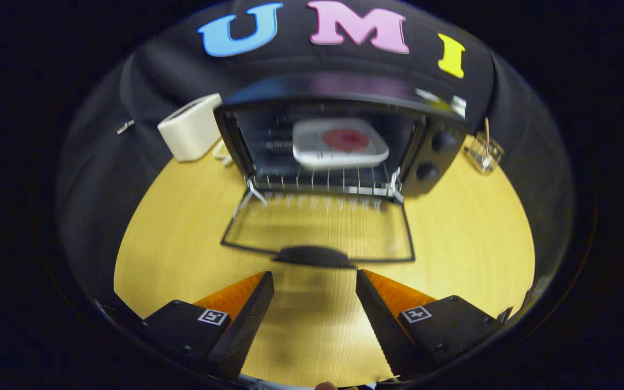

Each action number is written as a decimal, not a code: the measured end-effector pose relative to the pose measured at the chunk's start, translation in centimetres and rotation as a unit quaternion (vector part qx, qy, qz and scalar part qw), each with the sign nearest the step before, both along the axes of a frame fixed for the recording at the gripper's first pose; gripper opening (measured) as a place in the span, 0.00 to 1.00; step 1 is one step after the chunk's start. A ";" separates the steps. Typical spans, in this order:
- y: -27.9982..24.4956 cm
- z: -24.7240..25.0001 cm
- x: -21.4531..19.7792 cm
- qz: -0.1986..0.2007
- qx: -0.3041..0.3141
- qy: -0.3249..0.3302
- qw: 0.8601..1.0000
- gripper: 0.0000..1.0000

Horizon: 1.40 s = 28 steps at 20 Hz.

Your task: Open the toaster oven, put the food inside, and close the toaster oven door.

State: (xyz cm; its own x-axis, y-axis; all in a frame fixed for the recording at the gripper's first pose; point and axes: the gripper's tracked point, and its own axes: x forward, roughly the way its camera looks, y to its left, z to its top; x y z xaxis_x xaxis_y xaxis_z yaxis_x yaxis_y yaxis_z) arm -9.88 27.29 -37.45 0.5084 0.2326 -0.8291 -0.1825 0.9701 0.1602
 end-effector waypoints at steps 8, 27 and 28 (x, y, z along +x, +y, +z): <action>1.0 -4.8 3.1 -0.027 -0.027 0.023 0.999 0.99; -0.1 8.3 11.8 -0.049 0.015 -0.143 0.988 0.99; -0.2 8.8 12.1 -0.053 0.018 -0.148 0.987 0.99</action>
State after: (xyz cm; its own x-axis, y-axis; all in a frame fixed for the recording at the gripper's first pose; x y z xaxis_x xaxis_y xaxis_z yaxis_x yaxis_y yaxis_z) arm 2.25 27.13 -28.67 0.7501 0.1920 -0.6329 -0.1251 0.9808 0.1493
